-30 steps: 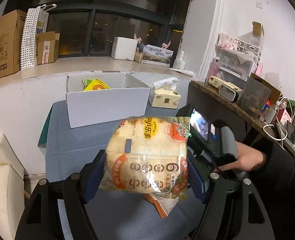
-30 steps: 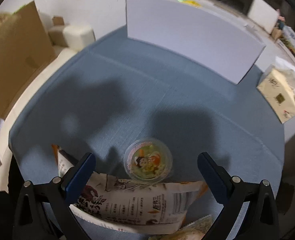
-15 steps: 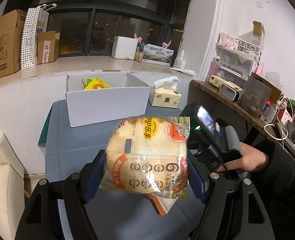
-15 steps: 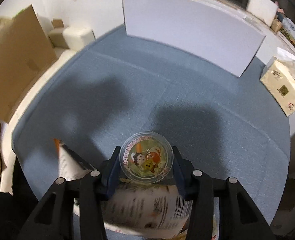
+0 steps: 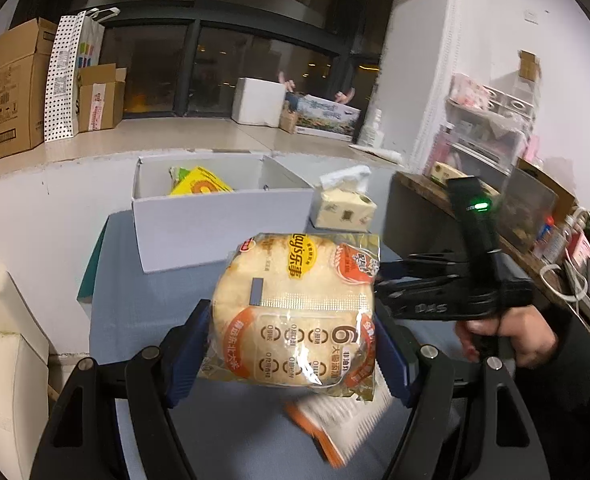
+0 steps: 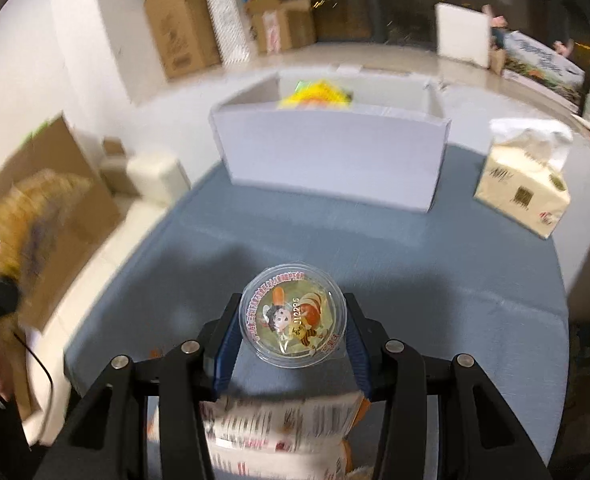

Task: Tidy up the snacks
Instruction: 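Release the bread bun and jelly cup into the white box with both grippers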

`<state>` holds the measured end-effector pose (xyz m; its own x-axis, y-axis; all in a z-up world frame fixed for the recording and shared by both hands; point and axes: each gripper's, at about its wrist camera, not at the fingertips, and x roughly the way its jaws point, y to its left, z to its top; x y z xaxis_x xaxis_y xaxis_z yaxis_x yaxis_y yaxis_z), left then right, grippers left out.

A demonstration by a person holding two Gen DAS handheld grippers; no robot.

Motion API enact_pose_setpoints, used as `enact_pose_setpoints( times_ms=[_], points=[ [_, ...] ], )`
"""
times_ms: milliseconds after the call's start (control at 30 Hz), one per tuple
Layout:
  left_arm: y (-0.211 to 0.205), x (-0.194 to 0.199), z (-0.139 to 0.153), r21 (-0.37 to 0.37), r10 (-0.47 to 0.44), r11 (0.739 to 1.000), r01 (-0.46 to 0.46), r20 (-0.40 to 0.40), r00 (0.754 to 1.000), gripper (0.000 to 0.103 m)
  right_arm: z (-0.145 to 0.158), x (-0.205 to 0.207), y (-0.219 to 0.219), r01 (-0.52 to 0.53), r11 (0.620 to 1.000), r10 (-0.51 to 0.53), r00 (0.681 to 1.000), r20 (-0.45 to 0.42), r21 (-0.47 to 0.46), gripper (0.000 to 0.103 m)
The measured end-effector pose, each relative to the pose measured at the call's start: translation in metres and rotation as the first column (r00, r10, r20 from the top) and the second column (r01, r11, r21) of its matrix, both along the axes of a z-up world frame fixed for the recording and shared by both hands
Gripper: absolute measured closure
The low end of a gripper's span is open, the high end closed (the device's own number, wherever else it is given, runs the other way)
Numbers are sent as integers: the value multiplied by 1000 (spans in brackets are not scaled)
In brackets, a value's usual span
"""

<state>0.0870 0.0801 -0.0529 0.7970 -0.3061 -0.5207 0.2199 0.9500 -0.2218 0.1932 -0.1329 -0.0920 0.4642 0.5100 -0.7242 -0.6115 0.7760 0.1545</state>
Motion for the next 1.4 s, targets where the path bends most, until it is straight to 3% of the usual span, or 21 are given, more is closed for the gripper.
enact_pose_setpoints(
  times_ms=[133,300,433,667,700,733,767,800,833,1033,1167,1400],
  points=[
    [11,48,18,-15,75,997,-74,25,997,24,28,21,-4,64,993,-69,996,52,98,52],
    [31,123,37,-18,170,985,-170,37,985,24,62,75,0,145,972,-164,982,92,182,52],
    [53,180,41,-26,253,967,-253,24,967,24,73,129,15,177,969,-193,978,79,169,52],
    [62,255,31,63,318,947,-316,-25,948,22,84,206,44,209,965,-222,973,64,160,51],
    [64,263,26,79,332,941,-328,-31,943,19,84,212,48,208,966,-219,974,62,156,49],
    [64,270,22,105,346,934,-342,-31,938,8,83,218,54,204,968,-214,975,56,146,35],
    [64,274,18,133,355,928,-348,-34,934,1,80,228,61,199,971,-205,978,31,129,24],
    [65,275,14,146,360,925,-351,-36,932,0,78,231,64,191,973,-194,981,15,127,3],
    [67,278,9,154,366,922,-354,-52,929,0,77,233,67,180,976,-183,983,12,126,0],
    [78,268,-8,101,354,933,-344,-100,930,0,74,221,72,177,981,-183,981,72,79,0],
    [74,254,-3,114,336,939,-325,-96,937,0,76,206,68,167,984,-172,981,90,61,0],
    [53,203,20,143,244,962,-232,-73,967,0,104,165,41,141,977,-160,981,111,159,0]
  ],
)
